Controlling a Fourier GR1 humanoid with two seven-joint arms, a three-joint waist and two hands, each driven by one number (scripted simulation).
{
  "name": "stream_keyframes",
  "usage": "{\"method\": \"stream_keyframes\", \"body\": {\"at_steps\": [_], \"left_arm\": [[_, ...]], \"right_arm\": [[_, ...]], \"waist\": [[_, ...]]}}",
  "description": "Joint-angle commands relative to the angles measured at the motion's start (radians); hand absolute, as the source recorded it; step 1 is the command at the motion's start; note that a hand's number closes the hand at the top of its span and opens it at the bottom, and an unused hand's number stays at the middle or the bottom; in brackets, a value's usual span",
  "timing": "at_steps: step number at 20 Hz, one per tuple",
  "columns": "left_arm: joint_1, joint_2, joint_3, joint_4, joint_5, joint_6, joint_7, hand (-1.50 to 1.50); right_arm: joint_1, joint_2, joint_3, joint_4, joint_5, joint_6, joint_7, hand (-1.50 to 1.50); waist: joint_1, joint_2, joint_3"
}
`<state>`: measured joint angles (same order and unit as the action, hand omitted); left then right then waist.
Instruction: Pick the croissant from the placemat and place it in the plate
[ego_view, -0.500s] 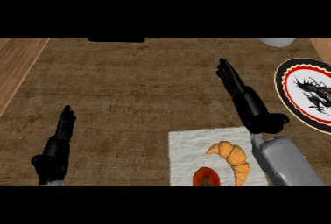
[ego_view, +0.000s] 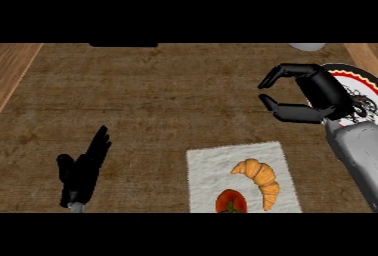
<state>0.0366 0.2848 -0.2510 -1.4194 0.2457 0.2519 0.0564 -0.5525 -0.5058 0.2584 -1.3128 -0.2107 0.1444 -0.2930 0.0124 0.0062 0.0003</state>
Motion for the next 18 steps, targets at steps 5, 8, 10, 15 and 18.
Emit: {"method": "stream_keyframes", "body": {"at_steps": [5,8,10,15,18], "left_arm": [[-0.027,-0.042,-0.012,0.056,0.031,-0.068,0.043,0.00],[-0.063,-0.016,0.034,0.002,0.065,-0.091,0.131,0.00],[-0.059,-0.066,-0.013,0.023,0.004,-0.037,0.114,0.00],[-0.023,-0.027,0.019,0.026,0.043,-0.088,0.094,0.00],[-0.039,-0.045,0.026,0.015,0.039,-0.064,0.104,0.00]], "right_arm": [[0.056,-0.002,-0.116,0.326,-0.003,0.180,-0.440,-1.50],[-0.038,-0.057,-0.144,0.413,0.050,0.263,-0.454,-1.50],[-0.027,-0.107,-0.118,0.338,0.086,0.281,-0.391,-1.50],[0.000,-0.232,0.041,0.227,0.293,0.307,-0.380,-1.50],[-0.023,-0.266,0.095,0.127,0.367,0.312,-0.312,-1.50]], "waist": [[-0.001,0.000,0.001],[0.001,-0.003,0.000],[-0.008,-0.005,0.000],[-0.013,-0.009,-0.001],[-0.018,-0.013,-0.002]]}}
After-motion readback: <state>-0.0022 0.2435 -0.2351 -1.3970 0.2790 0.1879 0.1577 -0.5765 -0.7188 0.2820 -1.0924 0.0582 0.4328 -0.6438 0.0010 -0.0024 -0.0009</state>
